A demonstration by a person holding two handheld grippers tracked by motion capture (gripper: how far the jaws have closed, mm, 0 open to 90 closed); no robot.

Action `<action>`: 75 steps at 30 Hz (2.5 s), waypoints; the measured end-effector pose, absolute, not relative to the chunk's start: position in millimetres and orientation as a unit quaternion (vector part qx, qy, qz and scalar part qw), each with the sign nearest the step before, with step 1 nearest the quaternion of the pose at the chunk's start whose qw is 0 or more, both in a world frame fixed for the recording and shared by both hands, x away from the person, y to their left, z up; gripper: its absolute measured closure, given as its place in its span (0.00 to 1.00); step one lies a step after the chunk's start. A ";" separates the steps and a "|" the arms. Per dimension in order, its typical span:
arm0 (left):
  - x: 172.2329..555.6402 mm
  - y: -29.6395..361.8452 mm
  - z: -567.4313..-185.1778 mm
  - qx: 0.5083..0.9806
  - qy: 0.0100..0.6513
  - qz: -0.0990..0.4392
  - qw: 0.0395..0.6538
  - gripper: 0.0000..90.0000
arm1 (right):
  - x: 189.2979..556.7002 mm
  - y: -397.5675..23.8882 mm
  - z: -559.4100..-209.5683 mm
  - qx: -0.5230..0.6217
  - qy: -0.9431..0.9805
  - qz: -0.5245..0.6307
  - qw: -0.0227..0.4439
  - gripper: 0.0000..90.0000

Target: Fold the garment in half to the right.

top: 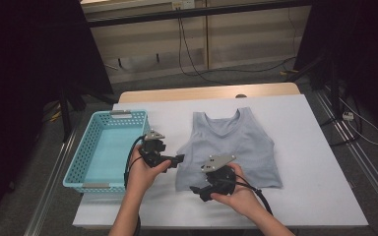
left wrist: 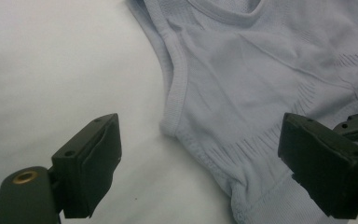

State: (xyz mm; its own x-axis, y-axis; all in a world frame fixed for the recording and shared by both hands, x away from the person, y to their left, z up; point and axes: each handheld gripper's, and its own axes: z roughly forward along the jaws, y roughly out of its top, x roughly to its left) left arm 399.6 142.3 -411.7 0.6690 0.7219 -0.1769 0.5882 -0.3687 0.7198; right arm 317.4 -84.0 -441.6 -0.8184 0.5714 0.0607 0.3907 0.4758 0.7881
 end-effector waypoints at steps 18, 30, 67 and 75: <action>395.7 147.6 -415.2 0.821 0.405 0.084 0.393 0.16 | 323.4 -60.7 -458.1 0.254 0.882 0.379 0.115 0.39; 394.8 147.8 -416.5 0.818 0.409 0.083 0.397 0.16 | 332.5 -67.1 -459.7 0.290 0.867 0.387 0.124 0.77; 430.4 124.7 -408.3 0.798 0.414 0.105 0.426 0.20 | 303.5 -105.8 -437.9 0.288 0.840 0.457 0.045 0.94; 452.6 113.1 -418.6 0.799 0.422 0.111 0.413 0.22 | 300.6 -110.1 -432.8 0.278 0.838 0.468 0.032 0.94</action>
State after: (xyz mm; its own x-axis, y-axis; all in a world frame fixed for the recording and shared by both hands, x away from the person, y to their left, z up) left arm 452.6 113.1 -418.6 0.6190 0.7665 -0.1709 0.5823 -0.3019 0.7548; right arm 300.6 -110.1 -432.8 -0.8432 0.4960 0.2073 0.4366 0.4068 0.8025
